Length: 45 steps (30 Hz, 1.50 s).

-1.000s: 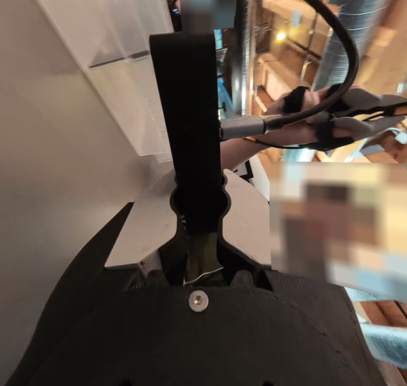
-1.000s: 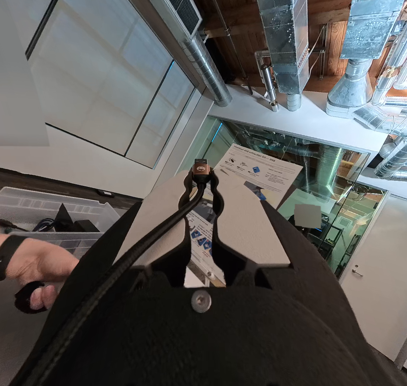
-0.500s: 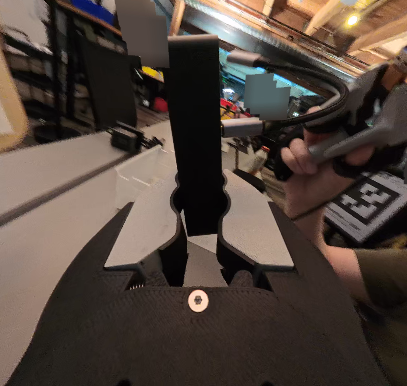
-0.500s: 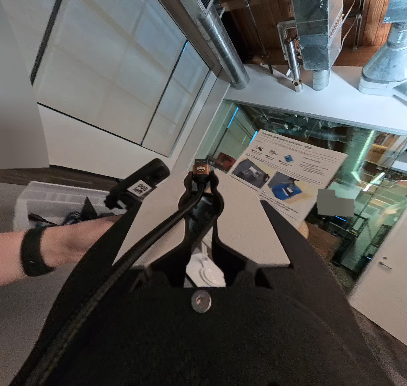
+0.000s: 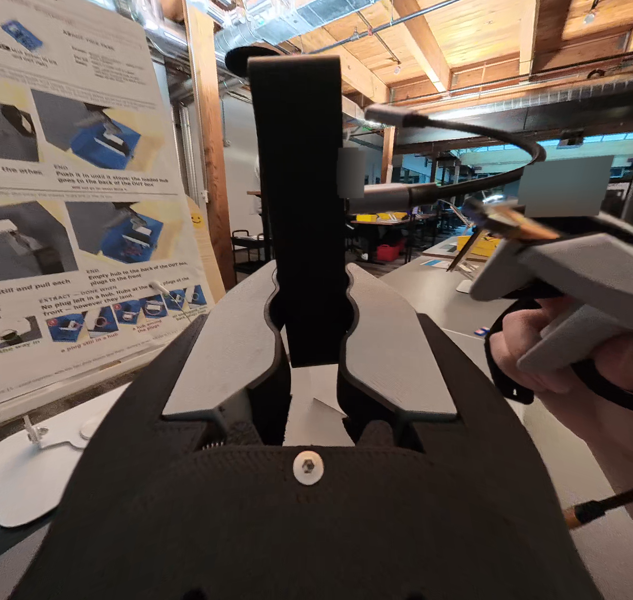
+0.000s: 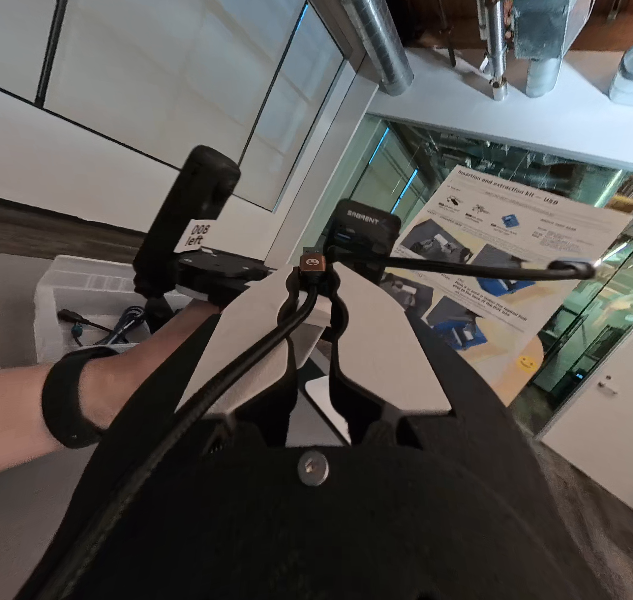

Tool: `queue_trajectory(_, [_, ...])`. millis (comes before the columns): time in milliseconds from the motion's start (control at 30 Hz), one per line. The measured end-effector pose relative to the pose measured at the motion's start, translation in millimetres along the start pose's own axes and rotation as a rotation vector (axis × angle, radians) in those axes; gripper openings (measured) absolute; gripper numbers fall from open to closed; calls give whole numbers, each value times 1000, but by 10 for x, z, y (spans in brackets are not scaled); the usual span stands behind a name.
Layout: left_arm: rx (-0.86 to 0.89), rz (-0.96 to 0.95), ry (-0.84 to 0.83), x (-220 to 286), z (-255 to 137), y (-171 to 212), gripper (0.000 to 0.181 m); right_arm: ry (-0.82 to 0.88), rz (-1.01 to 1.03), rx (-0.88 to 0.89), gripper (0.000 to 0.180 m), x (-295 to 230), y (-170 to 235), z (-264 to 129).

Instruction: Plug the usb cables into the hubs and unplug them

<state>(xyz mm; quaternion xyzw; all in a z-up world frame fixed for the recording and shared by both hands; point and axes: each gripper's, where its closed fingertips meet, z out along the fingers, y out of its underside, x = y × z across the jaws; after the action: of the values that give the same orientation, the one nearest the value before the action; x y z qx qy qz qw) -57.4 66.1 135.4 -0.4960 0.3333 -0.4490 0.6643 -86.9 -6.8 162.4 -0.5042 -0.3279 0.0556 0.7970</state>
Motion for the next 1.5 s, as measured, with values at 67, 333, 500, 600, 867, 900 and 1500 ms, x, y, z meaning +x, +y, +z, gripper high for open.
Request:
queue_trajectory(67, [21,22,-14,12,-21,-41,28,0,14,-36,16,-4,80,32])
queue_trajectory(333, [81,97,-50,46,-65,-139,28,14,97,-68,16,37,155,57])
queue_trajectory(500, [100,146,-67,91,-64,-161,28,-6,167,-65,16,35,158,61])
queue_trajectory(600, [106,152,-68,108,-61,-168,28,-7,167,-67,16,31,165,64])
queue_trajectory(867, [112,167,-66,139,-53,-167,28,-2,159,-74,16,21,167,68])
queue_trajectory(900, [113,168,-66,145,-52,-168,29,-2,159,-78,16,23,174,71])
queue_trajectory(1500, [131,288,-96,238,-75,-214,29,-11,161,-63,15,-2,148,57])
